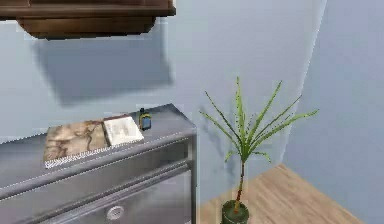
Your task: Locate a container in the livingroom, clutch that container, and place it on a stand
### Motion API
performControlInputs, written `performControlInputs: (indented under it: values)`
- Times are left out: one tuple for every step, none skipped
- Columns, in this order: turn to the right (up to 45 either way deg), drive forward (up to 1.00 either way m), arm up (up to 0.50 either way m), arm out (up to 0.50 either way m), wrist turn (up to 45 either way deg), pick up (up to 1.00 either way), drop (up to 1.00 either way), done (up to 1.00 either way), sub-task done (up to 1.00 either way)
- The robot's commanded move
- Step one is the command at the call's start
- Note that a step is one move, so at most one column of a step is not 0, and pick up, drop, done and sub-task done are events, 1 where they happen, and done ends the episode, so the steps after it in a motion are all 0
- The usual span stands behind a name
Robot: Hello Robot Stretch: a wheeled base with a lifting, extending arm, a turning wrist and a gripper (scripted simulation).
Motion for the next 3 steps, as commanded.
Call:
performControlInputs:
  values:
    - [45.0,0.00,0.00,0.00,0.0,0.00,0.00,0.00,0.00]
    - [45.0,0.00,0.00,0.00,0.0,0.00,0.00,0.00,0.00]
    - [15.0,0.00,0.00,0.00,0.0,0.00,0.00,0.00,0.00]
